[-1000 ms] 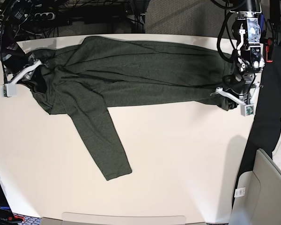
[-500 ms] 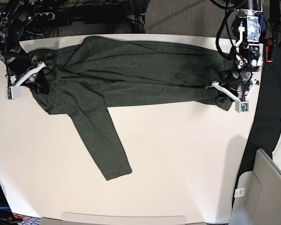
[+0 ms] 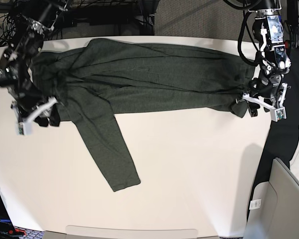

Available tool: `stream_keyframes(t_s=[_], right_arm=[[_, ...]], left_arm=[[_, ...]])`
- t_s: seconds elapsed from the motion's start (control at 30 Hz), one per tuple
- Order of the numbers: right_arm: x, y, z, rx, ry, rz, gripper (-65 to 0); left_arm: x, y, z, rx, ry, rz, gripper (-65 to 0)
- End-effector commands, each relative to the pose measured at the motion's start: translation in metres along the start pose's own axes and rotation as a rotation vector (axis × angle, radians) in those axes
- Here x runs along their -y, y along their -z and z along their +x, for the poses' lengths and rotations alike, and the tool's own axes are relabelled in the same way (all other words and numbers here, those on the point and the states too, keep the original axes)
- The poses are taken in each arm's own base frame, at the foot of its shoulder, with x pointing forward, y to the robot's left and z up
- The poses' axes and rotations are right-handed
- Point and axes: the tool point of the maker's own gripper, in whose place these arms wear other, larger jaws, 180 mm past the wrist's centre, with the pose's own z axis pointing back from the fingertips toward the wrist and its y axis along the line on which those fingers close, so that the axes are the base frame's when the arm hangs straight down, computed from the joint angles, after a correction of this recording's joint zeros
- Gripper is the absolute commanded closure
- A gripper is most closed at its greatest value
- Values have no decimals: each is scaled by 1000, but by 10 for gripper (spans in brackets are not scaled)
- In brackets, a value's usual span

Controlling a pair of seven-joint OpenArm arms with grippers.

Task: Fold the T-shirt properly
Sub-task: 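Grasp the hanging sleeve with the right gripper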

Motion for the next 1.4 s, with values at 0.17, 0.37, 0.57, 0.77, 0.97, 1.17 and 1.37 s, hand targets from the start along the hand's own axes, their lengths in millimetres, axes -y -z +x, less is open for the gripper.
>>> stream_keyframes(t_s=[0.17, 0.37, 0.57, 0.77, 0.97, 1.17, 1.37], right_arm=[[-31, 48, 46, 60, -94, 41, -246], [-44, 93, 62, 39, -140, 46, -246], [-38, 122, 69, 23, -155, 24, -247], [-37, 142, 59, -45, -147, 34, -248], [-36, 151, 55, -44, -149, 35, -248], [-45, 161, 30, -105, -133, 59, -248], [-47, 163, 16, -141, -126, 68, -248]], left_arm=[[-8, -3, 24, 75, 3, 19, -303], [-9, -3, 23, 73, 3, 19, -303], [-9, -3, 23, 73, 3, 19, -303], [-8, -3, 24, 75, 4, 18, -304], [-8, -3, 24, 76, 4, 16, -304], [-7, -3, 24, 76, 3, 15, -304], [-7, -3, 24, 76, 4, 14, -304]])
